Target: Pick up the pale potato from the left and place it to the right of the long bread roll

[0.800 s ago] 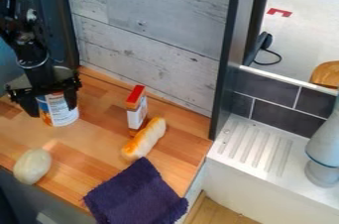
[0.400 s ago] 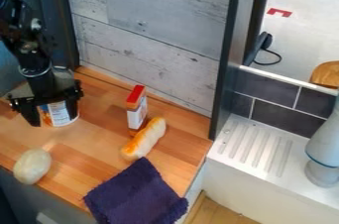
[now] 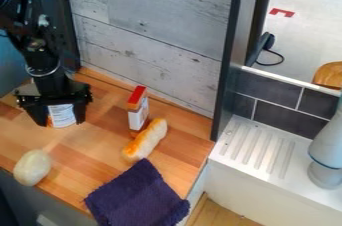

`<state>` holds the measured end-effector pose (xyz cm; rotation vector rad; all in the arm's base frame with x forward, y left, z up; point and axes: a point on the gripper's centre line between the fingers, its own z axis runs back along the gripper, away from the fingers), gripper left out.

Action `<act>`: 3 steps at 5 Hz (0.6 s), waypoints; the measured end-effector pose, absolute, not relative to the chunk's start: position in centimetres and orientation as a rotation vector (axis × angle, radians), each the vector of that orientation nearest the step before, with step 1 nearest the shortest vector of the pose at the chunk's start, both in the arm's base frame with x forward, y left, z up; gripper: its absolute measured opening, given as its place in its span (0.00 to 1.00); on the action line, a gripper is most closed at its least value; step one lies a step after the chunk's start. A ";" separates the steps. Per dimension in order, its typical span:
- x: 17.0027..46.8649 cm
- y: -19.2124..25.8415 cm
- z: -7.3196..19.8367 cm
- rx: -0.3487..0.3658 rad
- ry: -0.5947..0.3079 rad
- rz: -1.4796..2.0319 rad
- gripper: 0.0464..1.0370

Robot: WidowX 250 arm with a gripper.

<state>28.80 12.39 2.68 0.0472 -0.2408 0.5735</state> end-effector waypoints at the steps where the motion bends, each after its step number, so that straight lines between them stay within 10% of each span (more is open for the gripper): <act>1: 28.0 11.2 2.1 0.031 -0.202 0.440 0.96; 3: 25.3 11.3 1.5 -0.002 -0.175 0.363 0.96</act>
